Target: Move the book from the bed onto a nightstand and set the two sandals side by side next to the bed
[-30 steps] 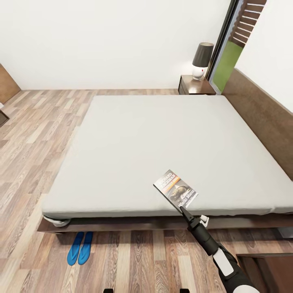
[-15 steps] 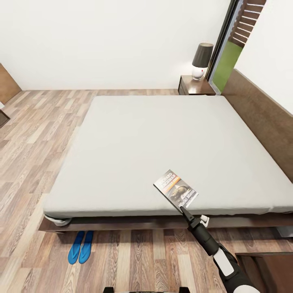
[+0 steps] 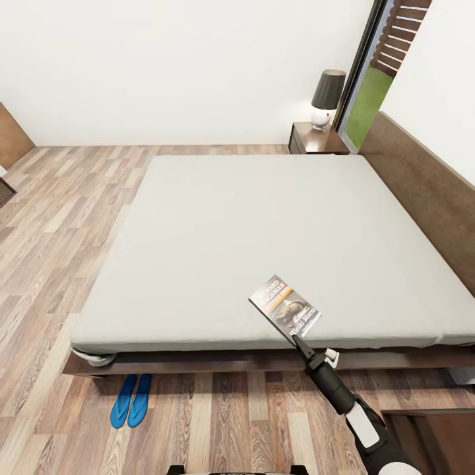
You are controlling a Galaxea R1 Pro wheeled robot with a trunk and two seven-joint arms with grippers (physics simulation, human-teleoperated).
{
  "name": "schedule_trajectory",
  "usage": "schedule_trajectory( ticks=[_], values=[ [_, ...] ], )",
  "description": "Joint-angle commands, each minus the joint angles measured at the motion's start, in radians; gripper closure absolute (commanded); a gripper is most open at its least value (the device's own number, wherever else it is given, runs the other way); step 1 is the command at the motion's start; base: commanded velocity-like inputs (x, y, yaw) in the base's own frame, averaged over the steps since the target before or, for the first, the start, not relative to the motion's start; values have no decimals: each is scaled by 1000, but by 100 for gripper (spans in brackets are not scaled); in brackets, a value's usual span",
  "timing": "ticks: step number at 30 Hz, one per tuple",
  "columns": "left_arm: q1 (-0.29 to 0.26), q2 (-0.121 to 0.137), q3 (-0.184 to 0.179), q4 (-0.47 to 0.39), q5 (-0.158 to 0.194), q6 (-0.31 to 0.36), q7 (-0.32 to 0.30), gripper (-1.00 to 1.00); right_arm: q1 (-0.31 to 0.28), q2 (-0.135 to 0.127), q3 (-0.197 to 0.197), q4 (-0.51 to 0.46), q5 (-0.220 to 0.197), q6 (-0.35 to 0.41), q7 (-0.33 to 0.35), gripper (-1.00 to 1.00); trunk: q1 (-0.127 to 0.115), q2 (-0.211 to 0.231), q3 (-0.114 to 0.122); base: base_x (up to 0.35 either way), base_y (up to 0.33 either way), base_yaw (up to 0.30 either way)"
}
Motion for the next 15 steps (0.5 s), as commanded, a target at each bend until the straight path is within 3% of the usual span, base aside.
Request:
schedule_trajectory(
  ticks=[1, 15],
  values=[
    [0, 0, -7, 0, 11, -5, -3, -100, -1, 0, -1, 0, -4, 9, 2, 100, 0, -1, -1, 0, 0, 0],
    [0, 1, -6, 0, 12, -6, -68, -100, -1, 2, 0, 0, -3, 8, 2, 100, 0, -1, -1, 0, 0, 0]
  ],
)
